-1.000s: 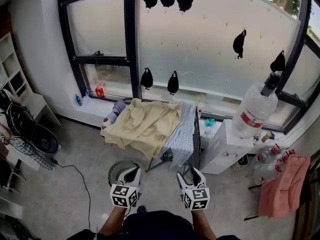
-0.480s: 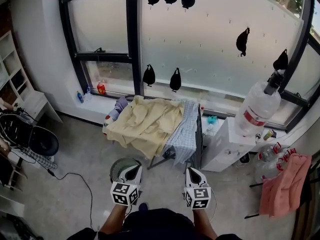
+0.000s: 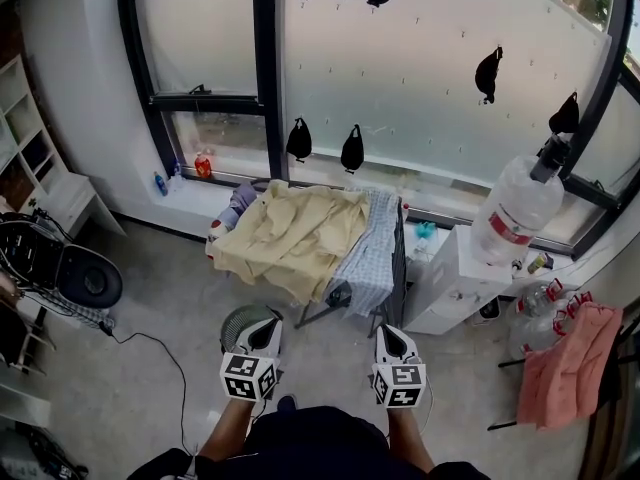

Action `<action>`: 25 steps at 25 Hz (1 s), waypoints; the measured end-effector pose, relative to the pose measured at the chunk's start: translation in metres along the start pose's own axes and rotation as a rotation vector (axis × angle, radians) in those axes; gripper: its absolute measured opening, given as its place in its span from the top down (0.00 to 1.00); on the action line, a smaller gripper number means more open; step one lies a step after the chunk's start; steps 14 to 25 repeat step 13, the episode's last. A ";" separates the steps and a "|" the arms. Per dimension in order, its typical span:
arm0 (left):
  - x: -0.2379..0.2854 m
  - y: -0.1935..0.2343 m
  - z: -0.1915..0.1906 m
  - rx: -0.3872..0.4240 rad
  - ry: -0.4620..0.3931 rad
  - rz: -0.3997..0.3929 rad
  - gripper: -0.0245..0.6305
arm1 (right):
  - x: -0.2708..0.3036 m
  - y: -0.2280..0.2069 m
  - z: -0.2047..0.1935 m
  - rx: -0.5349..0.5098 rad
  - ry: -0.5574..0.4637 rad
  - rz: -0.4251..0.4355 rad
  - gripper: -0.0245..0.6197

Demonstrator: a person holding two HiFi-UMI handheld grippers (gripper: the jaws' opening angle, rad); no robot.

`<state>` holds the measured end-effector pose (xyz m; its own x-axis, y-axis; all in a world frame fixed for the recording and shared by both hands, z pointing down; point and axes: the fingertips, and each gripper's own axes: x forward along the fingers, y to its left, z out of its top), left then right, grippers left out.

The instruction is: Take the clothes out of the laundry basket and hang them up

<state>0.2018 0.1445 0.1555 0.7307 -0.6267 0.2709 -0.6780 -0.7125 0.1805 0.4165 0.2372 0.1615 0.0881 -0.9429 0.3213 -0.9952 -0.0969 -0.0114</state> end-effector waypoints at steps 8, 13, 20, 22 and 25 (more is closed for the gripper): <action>0.002 0.004 -0.001 -0.012 0.010 -0.011 0.93 | 0.002 0.005 0.002 -0.012 0.006 0.012 0.96; 0.013 0.009 0.008 0.007 -0.009 -0.019 0.93 | 0.016 0.004 0.009 -0.025 -0.012 0.008 0.96; 0.013 0.009 0.008 0.007 -0.009 -0.019 0.93 | 0.016 0.004 0.009 -0.025 -0.012 0.008 0.96; 0.013 0.009 0.008 0.007 -0.009 -0.019 0.93 | 0.016 0.004 0.009 -0.025 -0.012 0.008 0.96; 0.013 0.009 0.008 0.007 -0.009 -0.019 0.93 | 0.016 0.004 0.009 -0.025 -0.012 0.008 0.96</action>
